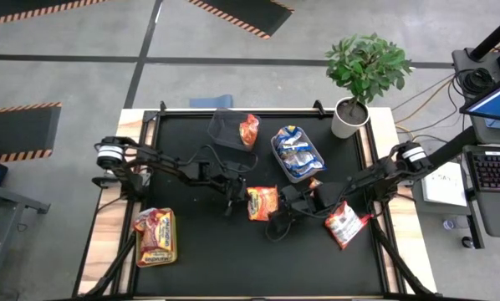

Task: Sort Maruchan noodles
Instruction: Put the orange noodle pack into the black bin

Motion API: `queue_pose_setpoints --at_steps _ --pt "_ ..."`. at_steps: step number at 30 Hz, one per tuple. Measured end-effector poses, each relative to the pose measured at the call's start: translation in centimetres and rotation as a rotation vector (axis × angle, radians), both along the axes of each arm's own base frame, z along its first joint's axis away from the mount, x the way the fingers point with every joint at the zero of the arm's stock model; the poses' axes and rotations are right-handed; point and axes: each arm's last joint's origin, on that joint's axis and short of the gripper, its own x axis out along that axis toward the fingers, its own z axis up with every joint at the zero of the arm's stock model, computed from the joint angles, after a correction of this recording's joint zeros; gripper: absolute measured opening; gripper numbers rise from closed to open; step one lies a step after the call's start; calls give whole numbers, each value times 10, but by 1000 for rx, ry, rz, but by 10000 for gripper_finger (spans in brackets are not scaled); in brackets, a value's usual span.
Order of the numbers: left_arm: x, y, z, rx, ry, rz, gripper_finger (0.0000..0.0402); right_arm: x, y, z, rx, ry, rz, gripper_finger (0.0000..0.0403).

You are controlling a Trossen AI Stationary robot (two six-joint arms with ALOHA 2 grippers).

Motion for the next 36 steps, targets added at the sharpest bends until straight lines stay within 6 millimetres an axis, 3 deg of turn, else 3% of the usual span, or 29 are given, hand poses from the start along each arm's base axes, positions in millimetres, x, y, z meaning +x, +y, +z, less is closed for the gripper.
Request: queue_pose_setpoints --at_steps 27,36 --pt "0 1 -14 29 64 -28 0 -3 -4 -25 -40 -195 -97 338" --pt "-1 1 -14 31 68 -25 0 10 0 -36 -49 -291 -63 330"
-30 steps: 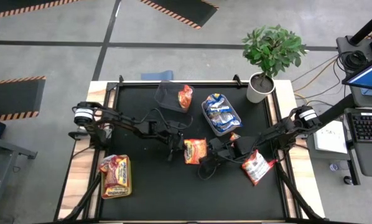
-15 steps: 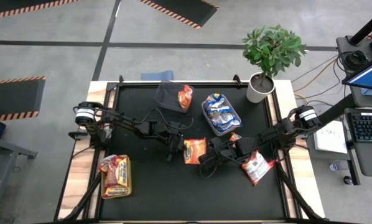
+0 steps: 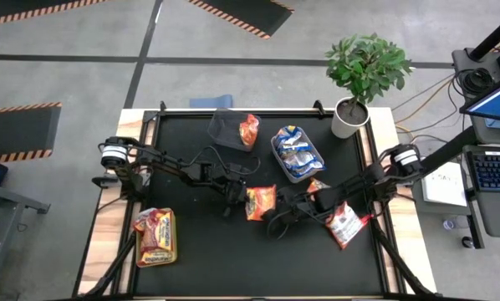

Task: Sort Maruchan noodles
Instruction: Put the orange noodle pack into the black bin

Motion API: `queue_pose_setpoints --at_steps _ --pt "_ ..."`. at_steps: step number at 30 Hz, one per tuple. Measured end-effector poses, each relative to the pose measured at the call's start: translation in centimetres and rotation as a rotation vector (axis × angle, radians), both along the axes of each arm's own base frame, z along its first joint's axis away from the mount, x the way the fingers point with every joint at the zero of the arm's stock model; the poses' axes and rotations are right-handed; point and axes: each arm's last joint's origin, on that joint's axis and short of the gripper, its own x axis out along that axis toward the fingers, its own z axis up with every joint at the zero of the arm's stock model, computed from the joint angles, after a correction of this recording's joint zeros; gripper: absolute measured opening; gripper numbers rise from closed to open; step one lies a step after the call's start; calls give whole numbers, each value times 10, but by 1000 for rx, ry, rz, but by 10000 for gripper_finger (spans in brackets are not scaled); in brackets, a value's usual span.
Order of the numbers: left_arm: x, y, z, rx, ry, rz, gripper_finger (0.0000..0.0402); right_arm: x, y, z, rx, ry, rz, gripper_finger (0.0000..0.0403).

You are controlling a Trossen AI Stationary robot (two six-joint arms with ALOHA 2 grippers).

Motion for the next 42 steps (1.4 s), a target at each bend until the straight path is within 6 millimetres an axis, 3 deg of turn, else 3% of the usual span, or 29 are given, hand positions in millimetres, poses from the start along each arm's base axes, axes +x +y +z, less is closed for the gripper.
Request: queue_pose_setpoints --at_steps 11,25,32,42 --pt "0 0 0 0 1 1 0 13 -2 -12 -38 -87 -25 295" --pt "-2 0 3 0 1 1 0 13 -5 -13 -82 -82 -31 119" --pt "-10 0 23 -1 -3 0 0 13 -5 -12 -150 -78 30 59" --pt "-37 -2 77 -11 -156 2 0 13 -4 -8 -363 -62 252 53"
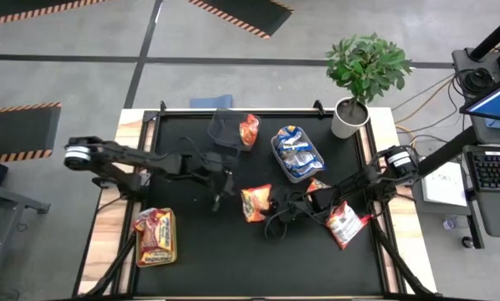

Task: Sort Maruchan noodles
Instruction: Put the orange noodle pack into the black bin

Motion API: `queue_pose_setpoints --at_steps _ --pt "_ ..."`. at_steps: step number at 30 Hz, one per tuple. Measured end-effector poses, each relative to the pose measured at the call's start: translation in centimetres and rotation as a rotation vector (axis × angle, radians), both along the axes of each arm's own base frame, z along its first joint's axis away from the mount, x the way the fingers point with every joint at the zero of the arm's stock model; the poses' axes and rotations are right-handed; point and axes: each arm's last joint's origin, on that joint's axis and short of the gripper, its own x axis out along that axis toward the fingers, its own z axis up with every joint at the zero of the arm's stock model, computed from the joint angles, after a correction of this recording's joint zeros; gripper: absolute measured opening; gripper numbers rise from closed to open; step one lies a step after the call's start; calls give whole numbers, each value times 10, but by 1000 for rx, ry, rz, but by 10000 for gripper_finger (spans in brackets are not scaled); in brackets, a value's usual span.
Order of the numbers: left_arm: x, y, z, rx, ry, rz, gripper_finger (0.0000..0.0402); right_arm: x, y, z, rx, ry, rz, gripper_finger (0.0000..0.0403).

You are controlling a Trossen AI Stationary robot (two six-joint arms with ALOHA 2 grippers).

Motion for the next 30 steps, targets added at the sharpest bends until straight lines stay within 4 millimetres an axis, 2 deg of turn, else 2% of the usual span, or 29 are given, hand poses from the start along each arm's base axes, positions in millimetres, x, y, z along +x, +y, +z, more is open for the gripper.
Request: queue_pose_setpoints --at_steps 4,7,11,14,17,21,26,30 --pt "-14 -1 26 -61 -212 36 0 -1 0 7 -153 1 118 53" --pt "-27 -1 37 -115 -348 57 0 -2 -2 17 -297 -11 180 53" --pt "-43 0 43 -178 -407 86 4 -6 -6 31 -522 4 227 53" --pt "-49 2 45 -238 -412 118 21 -9 -8 40 -655 14 258 53" --pt "-51 4 44 -290 -393 148 53 -10 -9 46 -782 32 290 53" --pt "-47 5 38 -326 -353 172 115 -9 -10 48 -898 67 338 53" --pt "-40 7 25 -307 -308 228 197 -8 -10 50 -971 89 361 53" --pt "-32 10 15 -294 -293 304 243 -8 -10 50 -1004 98 381 53"
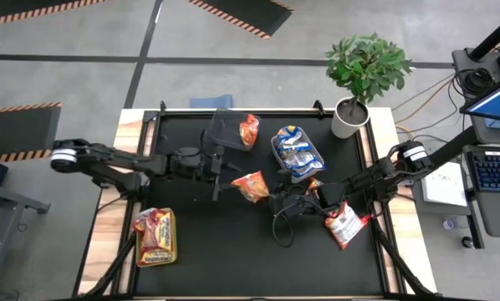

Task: Sort Maruchan noodles
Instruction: Put the orange noodle pack into the black bin

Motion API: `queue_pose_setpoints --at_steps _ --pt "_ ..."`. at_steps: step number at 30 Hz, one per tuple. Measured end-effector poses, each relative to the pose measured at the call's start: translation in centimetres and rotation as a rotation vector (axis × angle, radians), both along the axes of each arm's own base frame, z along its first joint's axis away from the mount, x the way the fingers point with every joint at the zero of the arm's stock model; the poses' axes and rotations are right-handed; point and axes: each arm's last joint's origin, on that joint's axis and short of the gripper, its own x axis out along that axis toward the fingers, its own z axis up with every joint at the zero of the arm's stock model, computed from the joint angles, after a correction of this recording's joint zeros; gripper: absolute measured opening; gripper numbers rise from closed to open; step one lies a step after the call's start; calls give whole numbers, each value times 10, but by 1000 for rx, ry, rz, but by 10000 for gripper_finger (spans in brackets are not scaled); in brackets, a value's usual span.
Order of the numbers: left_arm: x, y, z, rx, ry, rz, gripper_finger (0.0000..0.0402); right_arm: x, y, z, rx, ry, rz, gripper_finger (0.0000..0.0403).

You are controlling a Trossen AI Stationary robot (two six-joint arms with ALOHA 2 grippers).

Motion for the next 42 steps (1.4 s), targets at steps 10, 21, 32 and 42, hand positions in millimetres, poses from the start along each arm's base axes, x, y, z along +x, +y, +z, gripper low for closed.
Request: queue_pose_setpoints --at_steps 10,21,32,42 --pt "17 1 -26 -80 49 -24 248 0 0 0 -38 17 20 53" --pt "25 0 -41 -72 63 -31 169 0 0 0 -42 19 22 54" --pt "24 0 -41 -65 63 -33 43 0 -1 0 -26 0 -22 72" --pt "19 0 -28 -55 28 -15 45 -2 -2 4 67 -61 -102 145"
